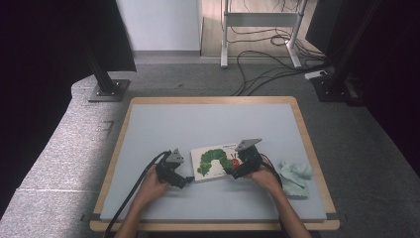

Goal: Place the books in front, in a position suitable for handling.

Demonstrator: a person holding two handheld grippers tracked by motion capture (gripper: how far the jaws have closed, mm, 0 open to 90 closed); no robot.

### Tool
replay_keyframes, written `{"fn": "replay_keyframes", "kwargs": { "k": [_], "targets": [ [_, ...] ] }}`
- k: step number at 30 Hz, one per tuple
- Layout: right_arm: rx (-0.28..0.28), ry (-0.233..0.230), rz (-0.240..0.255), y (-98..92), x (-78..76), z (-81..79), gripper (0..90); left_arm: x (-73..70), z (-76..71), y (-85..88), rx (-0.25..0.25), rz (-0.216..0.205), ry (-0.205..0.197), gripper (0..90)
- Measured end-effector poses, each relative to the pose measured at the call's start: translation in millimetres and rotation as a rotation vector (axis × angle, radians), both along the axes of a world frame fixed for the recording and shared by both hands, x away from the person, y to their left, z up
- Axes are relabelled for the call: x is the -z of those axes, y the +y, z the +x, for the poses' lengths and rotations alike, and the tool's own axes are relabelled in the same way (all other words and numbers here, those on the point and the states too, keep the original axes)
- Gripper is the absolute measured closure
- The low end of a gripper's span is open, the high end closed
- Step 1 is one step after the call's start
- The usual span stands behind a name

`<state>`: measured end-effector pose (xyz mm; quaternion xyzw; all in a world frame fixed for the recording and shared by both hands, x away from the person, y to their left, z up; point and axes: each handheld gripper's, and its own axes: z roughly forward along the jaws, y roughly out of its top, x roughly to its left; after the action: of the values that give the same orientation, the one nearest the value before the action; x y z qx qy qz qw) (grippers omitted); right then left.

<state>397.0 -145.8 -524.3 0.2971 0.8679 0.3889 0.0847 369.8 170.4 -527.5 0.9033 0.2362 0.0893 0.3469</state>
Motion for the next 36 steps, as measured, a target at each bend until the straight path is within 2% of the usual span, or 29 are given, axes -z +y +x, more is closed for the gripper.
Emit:
{"fn": "replay_keyframes", "kwargs": {
  "k": [3,5,6,13,18,23,31,36],
  "targets": [
    [0.027,0.034,0.032,-1.9,0.7,3.9,0.0,0.1,-1.3,-1.5,0.007,-0.002,0.000,5.9],
    [0.050,0.060,0.033,-2.9,4.2,8.1,0.0,0.2,-2.5,-2.6,0.012,-0.002,0.001,5.8],
    [0.061,0.060,0.046,-3.2,6.5,10.1,0.0,0.3,-3.4,-3.7,0.016,-0.002,0.001,5.7],
    [0.041,0.058,0.046,2.3,6.4,18.7,0.0,0.5,-7.6,-7.8,0.037,-0.002,0.004,4.8],
    [0.022,0.057,0.040,14.9,6.0,28.3,0.0,0.7,-12.9,-11.0,0.056,0.004,0.008,2.9],
    [0.025,0.061,0.034,24.6,5.5,32.3,0.0,0.6,-16.5,-9.9,0.035,0.012,0.007,1.3],
    [0.025,0.054,0.047,28.4,6.5,32.0,0.0,1.1,-18.9,-8.6,0.013,0.010,0.014,0.3],
    [0.048,0.013,0.011,25.9,-1.3,24.8,6.3,1.2,-18.9,-8.5,0.011,0.009,0.014,0.3]
  ]
}}
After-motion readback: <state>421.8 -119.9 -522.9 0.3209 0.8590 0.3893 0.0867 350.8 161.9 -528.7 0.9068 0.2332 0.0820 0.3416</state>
